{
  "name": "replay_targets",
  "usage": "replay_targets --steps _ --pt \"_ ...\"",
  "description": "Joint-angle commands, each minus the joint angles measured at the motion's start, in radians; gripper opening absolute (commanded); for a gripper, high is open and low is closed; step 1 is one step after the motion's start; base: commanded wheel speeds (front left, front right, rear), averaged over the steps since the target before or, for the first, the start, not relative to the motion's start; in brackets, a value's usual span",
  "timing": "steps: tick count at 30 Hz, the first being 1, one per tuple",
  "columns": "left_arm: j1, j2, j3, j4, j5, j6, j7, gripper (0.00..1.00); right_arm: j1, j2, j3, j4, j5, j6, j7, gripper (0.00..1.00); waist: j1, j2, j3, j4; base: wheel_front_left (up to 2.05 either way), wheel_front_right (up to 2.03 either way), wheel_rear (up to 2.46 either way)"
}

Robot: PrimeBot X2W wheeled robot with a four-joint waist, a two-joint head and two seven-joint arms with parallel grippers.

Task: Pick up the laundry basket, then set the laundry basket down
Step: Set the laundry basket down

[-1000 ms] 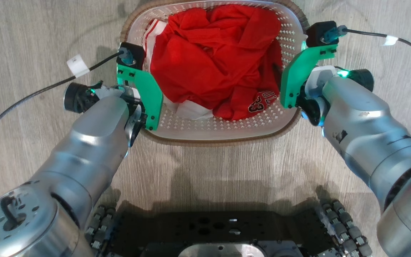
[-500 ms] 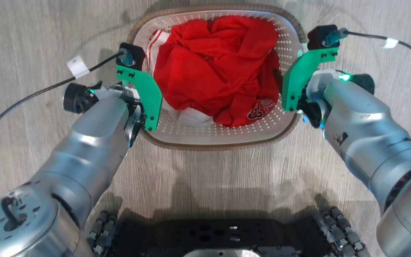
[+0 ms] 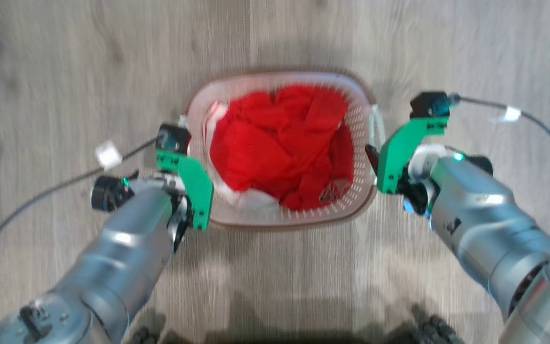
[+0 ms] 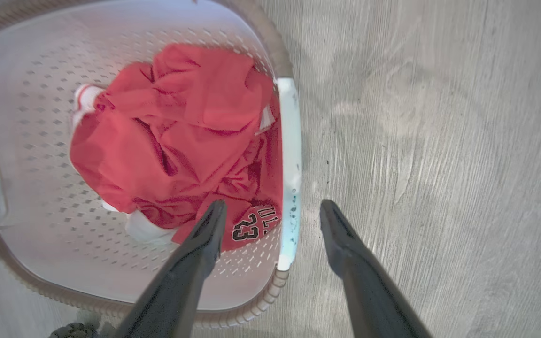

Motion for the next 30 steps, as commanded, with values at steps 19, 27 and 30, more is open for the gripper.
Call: replay_targets --steps 19,27,30 --pt "0.216 0.170 0.472 -0.398 0.213 0.072 -0.281 1.00 0.150 -0.010 -0.183 -0.211 -0.132 0.007 -0.308 1.00 0.0001 -0.0001 -0.550 -0.112 0.00 0.00 0.00" --pt "0.468 0.163 0.849 -0.807 0.540 0.108 -0.281 1.00 0.359 -0.048 -0.654 -0.567 -0.595 0.007 -0.309 1.00 0.0001 -0.0001 -0.623 -0.115 0.00 0.00 0.00" --pt "0.543 0.122 0.957 -0.926 0.639 0.101 -0.281 1.00 0.465 -0.031 -0.801 -0.732 -0.756 0.007 -0.309 1.00 0.0001 -0.0001 -0.639 -0.110 0.00 0.00 0.00"
